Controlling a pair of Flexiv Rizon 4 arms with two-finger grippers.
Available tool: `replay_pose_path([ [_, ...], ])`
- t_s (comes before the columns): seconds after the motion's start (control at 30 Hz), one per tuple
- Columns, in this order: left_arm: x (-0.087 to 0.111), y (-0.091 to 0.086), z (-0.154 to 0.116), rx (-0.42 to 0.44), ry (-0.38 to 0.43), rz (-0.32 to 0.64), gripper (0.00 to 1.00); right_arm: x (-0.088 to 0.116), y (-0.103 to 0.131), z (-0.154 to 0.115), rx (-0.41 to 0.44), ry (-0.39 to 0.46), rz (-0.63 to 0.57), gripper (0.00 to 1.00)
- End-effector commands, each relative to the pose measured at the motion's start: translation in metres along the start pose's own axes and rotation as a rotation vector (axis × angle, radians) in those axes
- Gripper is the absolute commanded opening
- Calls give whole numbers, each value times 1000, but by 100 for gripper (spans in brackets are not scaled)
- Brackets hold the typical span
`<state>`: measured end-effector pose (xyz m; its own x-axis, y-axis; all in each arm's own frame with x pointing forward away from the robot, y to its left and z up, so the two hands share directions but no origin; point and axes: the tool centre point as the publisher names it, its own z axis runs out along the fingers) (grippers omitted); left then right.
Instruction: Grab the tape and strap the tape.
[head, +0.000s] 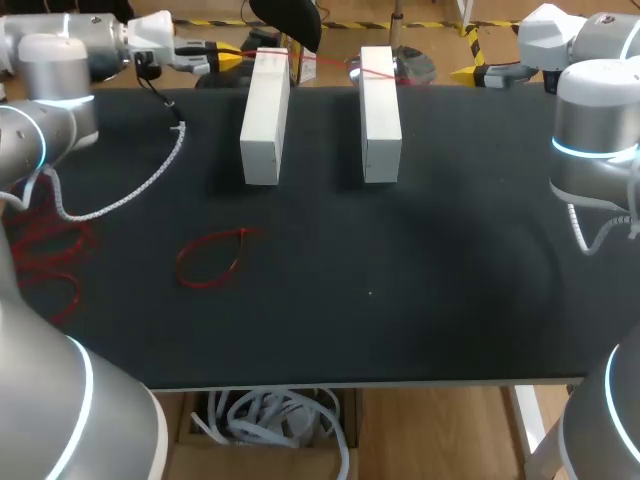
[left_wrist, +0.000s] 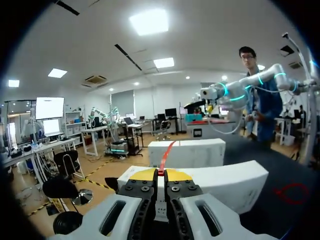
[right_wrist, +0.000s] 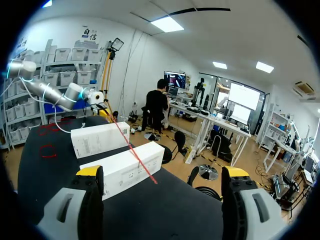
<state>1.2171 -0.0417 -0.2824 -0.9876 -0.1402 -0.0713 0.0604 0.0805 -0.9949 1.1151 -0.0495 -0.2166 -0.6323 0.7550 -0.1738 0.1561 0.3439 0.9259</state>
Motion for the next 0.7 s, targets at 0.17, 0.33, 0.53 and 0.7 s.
replay_pose_path([
  [0.17, 18, -43, -8, 40, 185, -39, 0, 0, 0, 0, 0, 0, 0, 100],
  [0.33, 30, -70, -12, 90, 88, -25, 0, 0, 0, 0, 0, 0, 0, 100],
  [0.53, 50, -91, -16, 98, -7, -37, 0, 0, 0, 0, 0, 0, 0, 100],
  [0.7, 67, -107, -23, 139, -83, -37, 0, 0, 0, 0, 0, 0, 0, 100],
])
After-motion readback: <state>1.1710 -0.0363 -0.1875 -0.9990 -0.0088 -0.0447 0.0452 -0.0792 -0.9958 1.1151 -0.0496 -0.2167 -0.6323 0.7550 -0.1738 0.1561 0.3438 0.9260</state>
